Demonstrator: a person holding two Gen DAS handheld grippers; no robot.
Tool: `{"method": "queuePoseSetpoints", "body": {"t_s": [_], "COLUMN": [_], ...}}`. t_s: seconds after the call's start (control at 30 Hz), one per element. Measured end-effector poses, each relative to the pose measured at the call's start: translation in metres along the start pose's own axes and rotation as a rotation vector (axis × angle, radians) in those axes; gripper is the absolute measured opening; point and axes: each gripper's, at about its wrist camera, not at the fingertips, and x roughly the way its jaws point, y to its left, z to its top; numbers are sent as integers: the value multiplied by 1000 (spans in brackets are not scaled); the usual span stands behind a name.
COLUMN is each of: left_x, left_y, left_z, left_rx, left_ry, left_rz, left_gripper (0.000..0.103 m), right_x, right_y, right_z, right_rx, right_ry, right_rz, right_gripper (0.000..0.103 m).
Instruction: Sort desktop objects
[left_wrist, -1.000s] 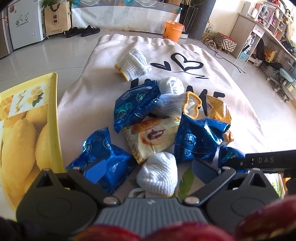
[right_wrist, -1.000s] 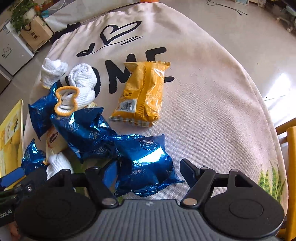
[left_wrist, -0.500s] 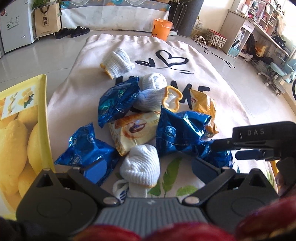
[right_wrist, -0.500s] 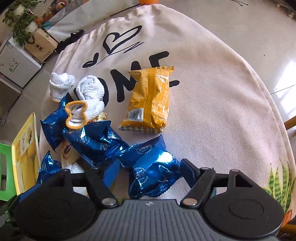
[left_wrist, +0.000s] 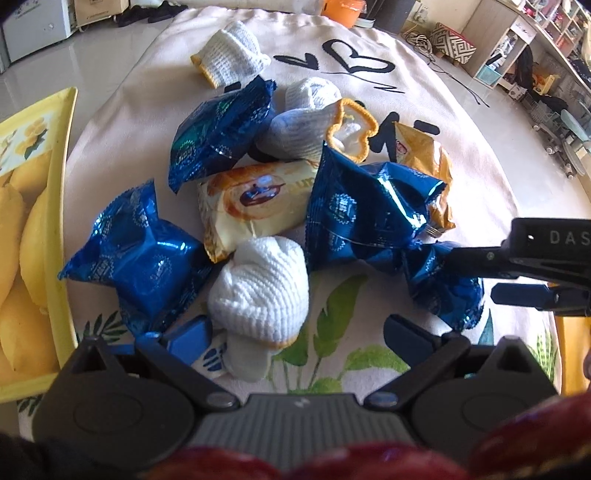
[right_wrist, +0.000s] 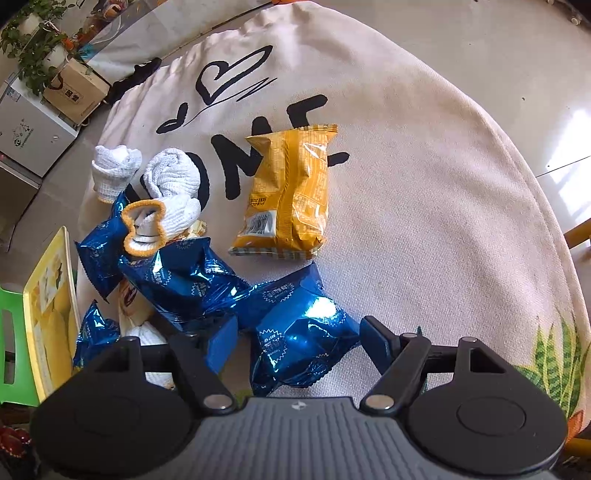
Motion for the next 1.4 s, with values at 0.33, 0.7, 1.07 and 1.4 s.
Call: {"method": "queuePoseSetpoints", "body": {"t_s": [0.33,0.7,1.07,1.4], "left_x": [22,33,34,27], "left_y": [1,-17,-22,-30], "left_z": [1,-4,-5,-17], "left_rx": [-18,94,91,123], "left_ry": [40,69,77,66], "left_rz": [99,213,231,122], "left_gripper": [102,103,103,103], "right_x": [4,8,8,9], "right_y": [1,5,8,3], "right_z": [-2,-2,0,4], "right_rx": [-16,-43,-76,-38], "right_ry": [20,15,2,10], "right_rz": [12,-2,-7,45], "right_gripper": [76,79,80,82]}}
